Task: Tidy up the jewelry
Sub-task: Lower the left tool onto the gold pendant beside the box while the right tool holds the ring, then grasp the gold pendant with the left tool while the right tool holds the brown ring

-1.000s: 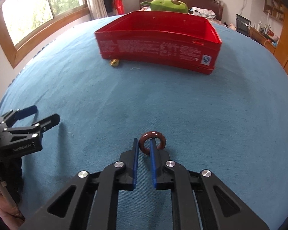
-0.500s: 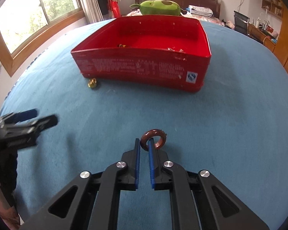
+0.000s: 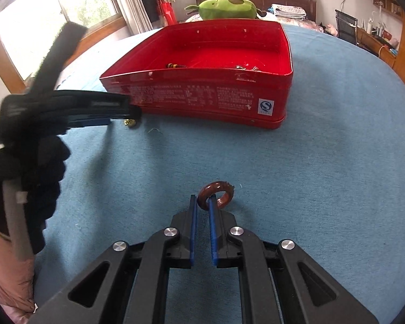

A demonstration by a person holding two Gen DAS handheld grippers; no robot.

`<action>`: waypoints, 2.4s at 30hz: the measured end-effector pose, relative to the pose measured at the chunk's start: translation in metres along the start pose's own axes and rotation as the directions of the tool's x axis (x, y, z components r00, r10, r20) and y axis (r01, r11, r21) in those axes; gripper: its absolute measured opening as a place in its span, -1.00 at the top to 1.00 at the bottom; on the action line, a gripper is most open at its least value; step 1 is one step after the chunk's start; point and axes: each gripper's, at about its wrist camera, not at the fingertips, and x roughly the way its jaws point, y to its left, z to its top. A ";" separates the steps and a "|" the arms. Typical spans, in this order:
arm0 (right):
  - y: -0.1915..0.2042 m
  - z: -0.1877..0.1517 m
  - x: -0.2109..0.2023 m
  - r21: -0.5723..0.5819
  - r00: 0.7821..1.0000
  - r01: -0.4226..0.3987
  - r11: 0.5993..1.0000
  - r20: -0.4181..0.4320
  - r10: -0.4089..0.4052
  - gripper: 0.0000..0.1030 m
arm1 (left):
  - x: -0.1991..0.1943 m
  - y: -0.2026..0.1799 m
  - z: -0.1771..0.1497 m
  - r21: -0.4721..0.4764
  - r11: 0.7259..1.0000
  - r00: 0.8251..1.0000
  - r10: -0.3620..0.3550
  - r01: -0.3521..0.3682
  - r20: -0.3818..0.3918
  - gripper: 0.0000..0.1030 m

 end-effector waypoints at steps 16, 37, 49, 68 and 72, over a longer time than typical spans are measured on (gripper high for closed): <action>-0.003 0.000 0.001 0.003 1.000 -0.001 1.000 0.002 0.001 0.85 | -0.015 0.020 -0.019 0.091 0.994 0.998 -0.060 0.063 -0.035 0.45; -0.004 -0.001 0.002 0.010 1.000 -0.007 1.000 0.001 0.007 0.84 | -0.012 0.022 -0.023 0.198 0.975 0.995 -0.091 0.096 -0.035 0.31; -0.006 -0.001 0.003 0.012 1.000 -0.010 1.000 0.000 0.010 0.83 | -0.014 0.012 -0.033 0.244 0.965 0.996 -0.091 0.093 -0.019 0.59; 0.007 -0.010 0.000 -0.010 1.000 0.003 1.000 0.010 -0.002 0.85 | -0.056 0.033 -0.091 0.210 0.970 0.992 -0.126 0.122 0.004 0.60; 0.010 -0.014 0.001 0.001 1.000 0.007 1.000 0.010 -0.007 0.86 | -0.060 0.040 -0.106 0.207 0.971 0.992 -0.126 0.121 0.012 0.60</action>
